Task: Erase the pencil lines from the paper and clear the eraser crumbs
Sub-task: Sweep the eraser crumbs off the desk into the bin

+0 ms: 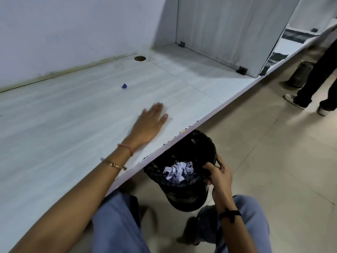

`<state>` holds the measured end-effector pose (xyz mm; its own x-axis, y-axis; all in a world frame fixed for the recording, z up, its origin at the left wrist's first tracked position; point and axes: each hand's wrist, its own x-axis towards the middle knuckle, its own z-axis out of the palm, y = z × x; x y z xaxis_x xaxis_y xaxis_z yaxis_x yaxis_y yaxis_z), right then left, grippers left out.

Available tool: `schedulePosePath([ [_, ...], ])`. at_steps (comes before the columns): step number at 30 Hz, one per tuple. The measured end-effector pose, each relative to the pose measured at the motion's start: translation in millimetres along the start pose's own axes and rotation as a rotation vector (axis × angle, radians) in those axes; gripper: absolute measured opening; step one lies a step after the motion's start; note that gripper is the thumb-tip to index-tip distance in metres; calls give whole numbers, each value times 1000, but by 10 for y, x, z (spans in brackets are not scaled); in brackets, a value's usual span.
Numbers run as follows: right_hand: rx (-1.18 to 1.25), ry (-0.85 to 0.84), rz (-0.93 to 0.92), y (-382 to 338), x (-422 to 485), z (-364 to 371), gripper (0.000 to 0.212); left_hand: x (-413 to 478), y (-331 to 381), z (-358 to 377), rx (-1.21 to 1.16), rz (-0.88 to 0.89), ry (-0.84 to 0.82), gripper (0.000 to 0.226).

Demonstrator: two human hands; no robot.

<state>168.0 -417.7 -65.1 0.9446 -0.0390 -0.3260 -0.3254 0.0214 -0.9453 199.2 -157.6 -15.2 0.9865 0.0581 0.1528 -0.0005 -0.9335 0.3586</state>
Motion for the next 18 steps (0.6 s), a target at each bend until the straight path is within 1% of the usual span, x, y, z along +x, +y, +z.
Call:
schedulePosePath([
  [1,-6,-2,-3,-18,5,17,58,55,-186,4,23,-59,18,54],
  [2,-12,-6,-9,-35,20,36,58,133,-376,25,100,-109,6,53],
  [3,-19,-10,-14,-47,35,48,58,232,-509,32,140,-181,-9,56],
  [4,-25,-11,-15,-56,56,62,58,349,-594,24,175,-262,-25,64],
  [5,-27,-12,-13,-65,75,69,57,477,-637,14,191,-311,-9,72],
  [6,-26,-11,-11,-74,85,74,57,615,-651,0,178,-350,-6,74],
  [7,-21,-8,-10,-82,108,77,56,752,-673,-12,150,-367,3,73],
  [11,-23,-4,-20,-132,154,74,54,1107,-773,-20,145,-354,4,85],
  [13,-29,-3,-18,-140,190,59,53,1235,-795,-22,171,-295,-46,83],
  [14,-34,-2,-18,-142,208,49,54,1245,-757,-30,174,-215,-97,78],
  [16,-39,4,-20,-143,236,39,56,1111,-531,-24,101,25,-190,74],
  [18,-32,4,-22,-159,244,45,56,747,-160,40,-87,272,-274,80],
])
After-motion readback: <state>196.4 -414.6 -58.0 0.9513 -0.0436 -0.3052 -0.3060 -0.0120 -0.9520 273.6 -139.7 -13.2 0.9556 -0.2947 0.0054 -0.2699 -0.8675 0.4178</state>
